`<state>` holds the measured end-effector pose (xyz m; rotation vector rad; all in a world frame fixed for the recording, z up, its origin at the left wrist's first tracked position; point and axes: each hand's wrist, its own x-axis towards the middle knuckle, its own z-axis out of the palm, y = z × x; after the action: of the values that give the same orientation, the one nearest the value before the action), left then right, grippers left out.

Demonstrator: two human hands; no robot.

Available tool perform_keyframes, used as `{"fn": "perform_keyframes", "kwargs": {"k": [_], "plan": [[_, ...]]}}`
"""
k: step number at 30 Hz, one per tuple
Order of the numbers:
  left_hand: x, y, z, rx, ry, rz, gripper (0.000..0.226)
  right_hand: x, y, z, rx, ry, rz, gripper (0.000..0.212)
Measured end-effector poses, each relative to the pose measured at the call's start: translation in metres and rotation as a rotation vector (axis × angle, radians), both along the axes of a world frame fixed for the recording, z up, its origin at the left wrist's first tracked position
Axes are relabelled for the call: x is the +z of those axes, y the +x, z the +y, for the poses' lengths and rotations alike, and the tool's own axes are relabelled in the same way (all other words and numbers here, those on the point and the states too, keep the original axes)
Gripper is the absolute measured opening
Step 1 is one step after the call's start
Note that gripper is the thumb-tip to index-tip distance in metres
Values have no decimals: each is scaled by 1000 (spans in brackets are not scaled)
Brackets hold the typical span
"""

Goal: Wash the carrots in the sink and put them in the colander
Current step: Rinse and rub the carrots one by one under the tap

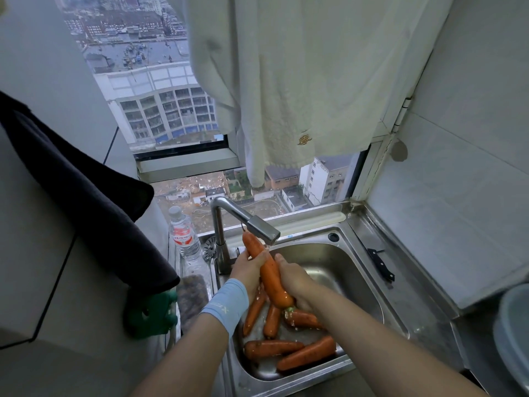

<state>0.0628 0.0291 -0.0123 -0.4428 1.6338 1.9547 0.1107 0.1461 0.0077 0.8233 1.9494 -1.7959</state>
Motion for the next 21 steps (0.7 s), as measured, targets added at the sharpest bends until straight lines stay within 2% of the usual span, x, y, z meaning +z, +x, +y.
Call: {"fn": "perform_keyframes", "kwargs": {"k": [2, 6, 8, 10, 12, 16, 19, 20, 21], "plan": [[3, -5, 4, 70, -56, -54, 38, 0, 2, 1, 94, 28, 27, 47], [4, -15, 8, 136, -250, -136, 76, -1, 7, -5, 218, -37, 92, 42], [6, -14, 7, 150, -169, -159, 73, 0, 9, -4, 241, -47, 116, 40], [12, -9, 3, 181, 23, -203, 52, 2, 9, 0, 220, -60, 126, 46], [11, -5, 0, 119, 109, -190, 37, 3, 9, 5, 198, -83, 78, 52], [5, 2, 1, 72, 39, -158, 45, 0, 12, 11, 210, -110, -3, 59], [-12, -11, 5, 129, -141, -155, 85, 4, 14, 12, 263, -100, -28, 60], [-13, -13, 4, 161, -141, -178, 87, 5, 13, 13, 253, -103, -26, 59], [-10, -14, 4, 176, -91, -199, 79, 6, 13, 15, 234, -113, -20, 58]]}}
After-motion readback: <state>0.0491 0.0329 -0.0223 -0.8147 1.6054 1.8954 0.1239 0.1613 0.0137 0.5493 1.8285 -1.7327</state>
